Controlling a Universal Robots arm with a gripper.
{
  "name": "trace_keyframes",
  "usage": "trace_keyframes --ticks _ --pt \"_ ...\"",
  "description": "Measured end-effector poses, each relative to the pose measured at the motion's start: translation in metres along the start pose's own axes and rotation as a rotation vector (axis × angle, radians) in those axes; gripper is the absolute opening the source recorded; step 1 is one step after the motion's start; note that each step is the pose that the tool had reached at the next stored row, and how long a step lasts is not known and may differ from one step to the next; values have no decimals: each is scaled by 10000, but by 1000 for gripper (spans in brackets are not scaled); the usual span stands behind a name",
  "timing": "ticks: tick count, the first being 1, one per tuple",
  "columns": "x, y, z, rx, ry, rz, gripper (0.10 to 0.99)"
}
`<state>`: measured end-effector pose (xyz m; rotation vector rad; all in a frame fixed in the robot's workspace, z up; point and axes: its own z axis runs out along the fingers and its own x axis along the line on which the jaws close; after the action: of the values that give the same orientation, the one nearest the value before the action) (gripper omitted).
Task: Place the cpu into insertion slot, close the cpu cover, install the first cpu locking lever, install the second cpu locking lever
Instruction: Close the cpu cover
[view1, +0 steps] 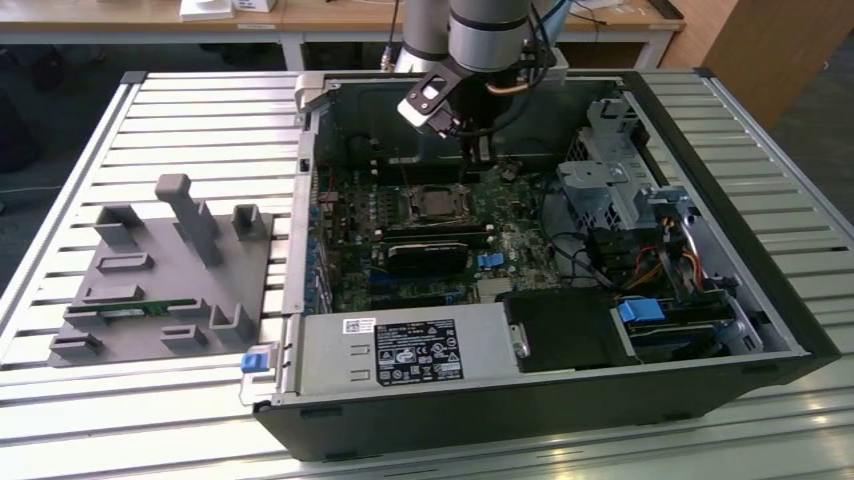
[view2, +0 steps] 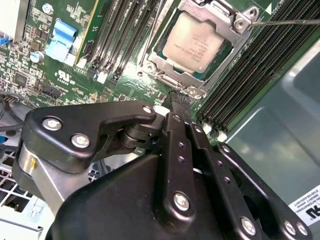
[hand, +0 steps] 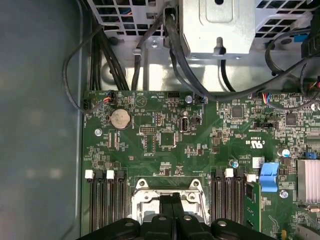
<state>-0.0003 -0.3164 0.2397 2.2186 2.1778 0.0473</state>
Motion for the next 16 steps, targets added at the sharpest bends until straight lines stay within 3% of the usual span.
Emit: trace_keyframes --ticks 5,10,16 --pt "-10 -11 19 4 4 -1 106" --pt "-15 -29 85 106 0 1 106" --pt "-18 -162 126 117 -1 1 106"
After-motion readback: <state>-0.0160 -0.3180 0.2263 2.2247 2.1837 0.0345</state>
